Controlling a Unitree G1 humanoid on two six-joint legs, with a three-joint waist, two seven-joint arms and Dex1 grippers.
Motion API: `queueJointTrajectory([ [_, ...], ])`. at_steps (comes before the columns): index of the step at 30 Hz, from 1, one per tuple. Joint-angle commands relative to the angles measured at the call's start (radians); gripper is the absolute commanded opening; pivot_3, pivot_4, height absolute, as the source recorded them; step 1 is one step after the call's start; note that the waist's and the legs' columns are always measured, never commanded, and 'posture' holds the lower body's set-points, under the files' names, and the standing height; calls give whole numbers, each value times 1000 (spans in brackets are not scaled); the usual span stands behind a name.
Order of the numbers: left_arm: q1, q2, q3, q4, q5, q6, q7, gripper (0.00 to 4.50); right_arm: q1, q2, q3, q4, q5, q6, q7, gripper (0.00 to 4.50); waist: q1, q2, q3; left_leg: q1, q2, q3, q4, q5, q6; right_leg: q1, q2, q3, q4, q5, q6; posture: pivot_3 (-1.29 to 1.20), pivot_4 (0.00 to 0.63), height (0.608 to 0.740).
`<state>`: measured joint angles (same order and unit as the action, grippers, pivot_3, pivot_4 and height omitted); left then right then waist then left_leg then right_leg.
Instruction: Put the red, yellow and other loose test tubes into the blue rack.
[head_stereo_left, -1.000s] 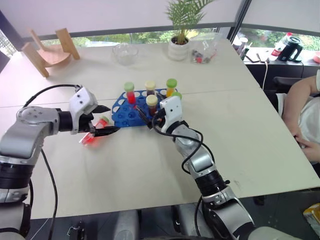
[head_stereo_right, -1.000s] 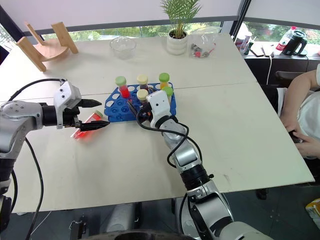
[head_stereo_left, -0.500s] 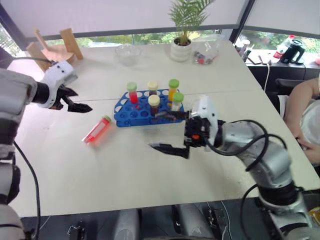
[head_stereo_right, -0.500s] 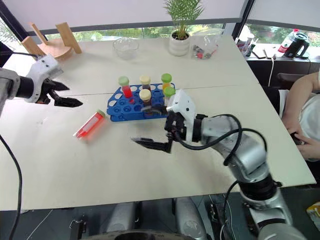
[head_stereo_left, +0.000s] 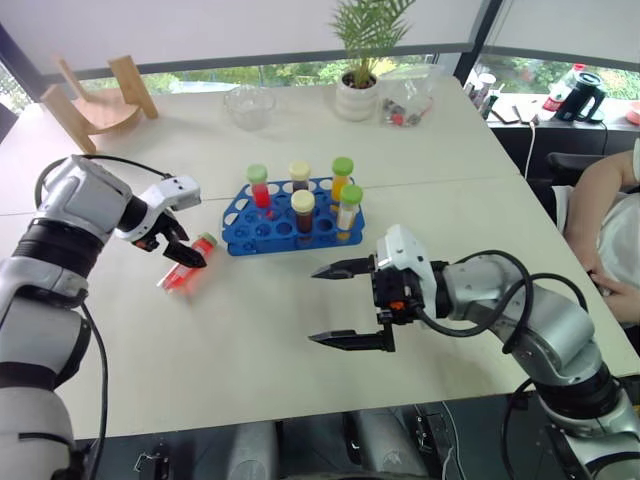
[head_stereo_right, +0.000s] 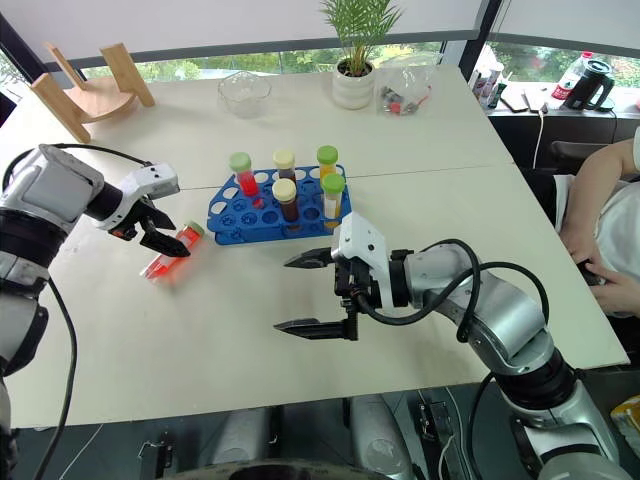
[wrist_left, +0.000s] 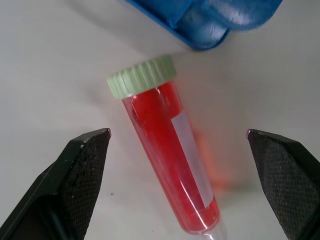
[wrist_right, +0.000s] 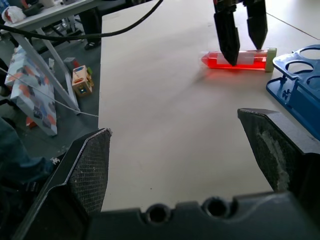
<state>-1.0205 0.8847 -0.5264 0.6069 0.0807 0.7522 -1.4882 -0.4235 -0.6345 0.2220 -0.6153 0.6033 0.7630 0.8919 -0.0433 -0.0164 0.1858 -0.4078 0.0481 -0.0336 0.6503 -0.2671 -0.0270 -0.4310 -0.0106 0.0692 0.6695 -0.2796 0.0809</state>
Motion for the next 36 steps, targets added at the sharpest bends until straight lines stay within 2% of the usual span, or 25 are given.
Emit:
queueJointTrajectory([
  [1, 11, -40, 15, 3, 27, -18, 47, 3686, -6, 22, -19, -38, -9, -23, -45, 4500, 4, 0, 0, 0, 0, 0, 0, 0, 0, 0, 0, 0, 0, 0, 0, 0, 150, 740],
  [3, 2, -69, 25, 38, 37, -17, 73, 2631, -18, 32, -12, -27, -20, -28, -60, 4500, 8, 0, 0, 1, 0, 0, 2, 0, 0, 2, 0, 0, 0, 0, 0, 0, 150, 740],
  [7, -3, -91, 33, 61, 49, -24, 74, 908, -28, 34, -4, -20, -24, -26, -64, 4500, 15, 0, 0, 1, -1, 0, 3, 0, 0, 3, -1, 0, 0, 0, 0, 0, 150, 740],
  [10, 6, -86, 45, 53, 49, -24, 61, 835, -21, 18, 6, -20, -33, -26, -51, 4500, 23, 0, 0, 1, 0, 0, 3, 0, 0, 3, 0, 0, 1, 0, 0, 0, 150, 740],
  [12, -1, -45, 135, 96, 15, -102, 109, 835, 3, -16, -14, -27, -29, -18, -34, 4500, 25, 0, 0, 1, 0, 0, 3, 0, 0, 3, 0, 0, 1, 0, 0, 0, 150, 740],
  [15, 15, -27, 442, 150, -164, -324, 243, 835, 43, -73, -69, -24, -3, -7, -8, 4500, 28, -1, 1, 1, 0, -1, 3, 0, 0, 2, 0, -1, 0, 0, 0, 0, 150, 740],
  [17, 43, -22, 617, 106, -300, -345, 237, 835, 54, -94, -101, -14, 9, -4, -7, 4500, 27, -2, 1, -1, 1, -2, 4, 0, 0, 1, 0, -2, 1, 0, 0, 0, 150, 740],
  [18, 69, -30, 691, 15, -385, -259, 225, 835, 51, -102, -121, -3, 13, 1, -11, 4500, 28, -2, 1, -1, 1, -1, 4, 0, 0, 1, -1, -2, 1, 0, 0, 0, 150, 740],
  [21, 162, -167, 871, -304, -597, -62, 391, 835, 10, -104, -157, 49, 18, 20, -26, 4500, 35, -2, 1, 0, 0, -1, 5, 0, 0, 3, -2, -2, 1, 0, 0, 0, 150, 740],
  [24, 306, -352, 892, -584, -665, -78, 554, 835, -51, -83, -155, 105, 18, 35, -37, 4500, 36, 0, 0, 0, 0, -1, 10, 0, 0, 6, -4, -2, 2, 1, 2, 0, 150, 740],
  [27, 407, -480, 854, -699, -637, -165, 657, 835, -83, -79, -154, 148, 18, 39, -28, 4500, 32, -1, 0, 0, -1, 0, 13, 0, 0, 7, -4, -1, 2, 4, 6, 0, 150, 740],
  [31, 495, -581, 774, -687, -535, -352, 741, 835, -95, -108, -158, 169, 28, 56, 4, 4500, 31, -1, 0, 1, 0, -1, 13, 0, 0, 7, -1, 0, 2, 4, 5, 0, 150, 740],
  [36, 531, -626, 721, -584, -474, -502, 774, 835, -100, -129, -164, 171, 34, 68, 27, 4500, 32, 0, 0, 1, 0, 0, 13, 0, 0, 7, -1, 0, 1, 4, 5, 0, 150, 740],
])
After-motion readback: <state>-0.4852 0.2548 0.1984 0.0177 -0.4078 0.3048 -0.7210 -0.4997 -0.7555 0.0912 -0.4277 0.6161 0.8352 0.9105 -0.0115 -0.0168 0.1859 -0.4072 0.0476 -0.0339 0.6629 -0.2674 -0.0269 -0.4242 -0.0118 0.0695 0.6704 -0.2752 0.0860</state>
